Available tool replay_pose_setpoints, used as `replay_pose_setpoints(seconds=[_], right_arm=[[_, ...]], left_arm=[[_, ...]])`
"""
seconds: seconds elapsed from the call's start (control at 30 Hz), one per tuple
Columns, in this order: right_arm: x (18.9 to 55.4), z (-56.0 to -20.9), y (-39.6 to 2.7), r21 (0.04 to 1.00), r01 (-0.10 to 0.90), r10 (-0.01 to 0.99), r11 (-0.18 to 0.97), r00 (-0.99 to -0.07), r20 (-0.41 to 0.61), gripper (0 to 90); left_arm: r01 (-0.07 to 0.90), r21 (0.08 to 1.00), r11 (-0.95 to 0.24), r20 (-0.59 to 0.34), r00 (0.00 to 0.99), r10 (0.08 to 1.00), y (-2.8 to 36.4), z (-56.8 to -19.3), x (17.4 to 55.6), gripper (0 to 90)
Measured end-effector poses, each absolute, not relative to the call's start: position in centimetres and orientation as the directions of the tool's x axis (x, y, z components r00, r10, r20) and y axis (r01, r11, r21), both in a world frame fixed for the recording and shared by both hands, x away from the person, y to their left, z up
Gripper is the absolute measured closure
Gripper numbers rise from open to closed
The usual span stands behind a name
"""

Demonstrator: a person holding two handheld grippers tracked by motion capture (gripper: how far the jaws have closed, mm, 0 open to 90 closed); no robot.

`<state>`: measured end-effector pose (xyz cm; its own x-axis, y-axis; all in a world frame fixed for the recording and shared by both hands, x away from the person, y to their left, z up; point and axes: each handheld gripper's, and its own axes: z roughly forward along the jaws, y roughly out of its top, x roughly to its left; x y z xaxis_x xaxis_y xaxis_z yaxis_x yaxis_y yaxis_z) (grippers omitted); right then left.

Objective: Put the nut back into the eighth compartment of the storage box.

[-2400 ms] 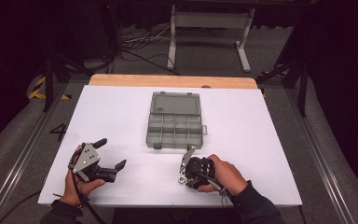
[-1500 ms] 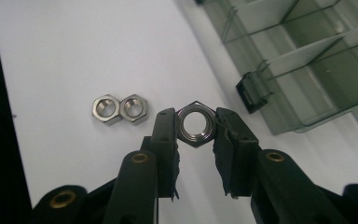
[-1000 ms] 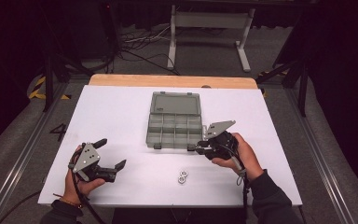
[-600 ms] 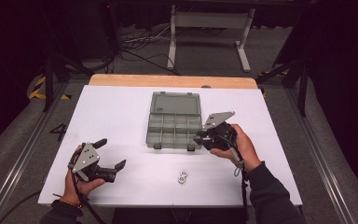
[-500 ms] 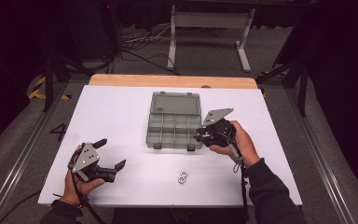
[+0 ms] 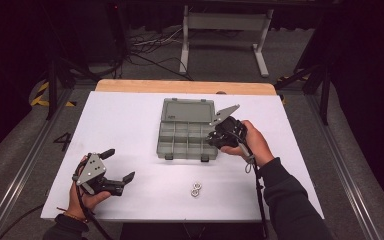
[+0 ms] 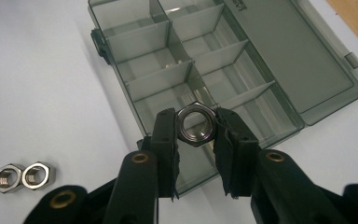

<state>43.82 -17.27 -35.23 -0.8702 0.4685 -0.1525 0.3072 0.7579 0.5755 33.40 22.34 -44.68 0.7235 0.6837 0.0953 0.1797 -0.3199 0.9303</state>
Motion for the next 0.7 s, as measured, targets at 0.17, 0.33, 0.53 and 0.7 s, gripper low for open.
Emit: replay_pose_setpoints(seconds=[0.17, 0.33, 0.53, 0.7], right_arm=[[44.7, -35.5, -16.8, 0.537, 0.329, 0.469, 0.776, -0.871, -0.145, 70.4], [45.3, -36.1, -16.5, 0.504, 0.345, 0.469, 0.792, -0.872, -0.141, 70.4], [45.9, -37.0, -16.2, 0.461, 0.371, 0.47, 0.806, -0.875, -0.118, 70.4], [46.2, -37.4, -16.1, 0.436, 0.387, 0.476, 0.812, -0.872, -0.112, 70.4]], left_arm=[[0.184, 0.93, -0.319, 0.091, 0.724, 0.684, 22.3, -44.7, 33.5, 1.4], [0.184, 0.928, -0.323, 0.093, 0.725, 0.682, 22.3, -44.8, 33.5, 1.4], [0.182, 0.929, -0.321, 0.093, 0.726, 0.681, 22.4, -44.7, 33.5, 1.4], [0.18, 0.93, -0.32, 0.094, 0.726, 0.681, 22.4, -44.7, 33.4, 1.4]])
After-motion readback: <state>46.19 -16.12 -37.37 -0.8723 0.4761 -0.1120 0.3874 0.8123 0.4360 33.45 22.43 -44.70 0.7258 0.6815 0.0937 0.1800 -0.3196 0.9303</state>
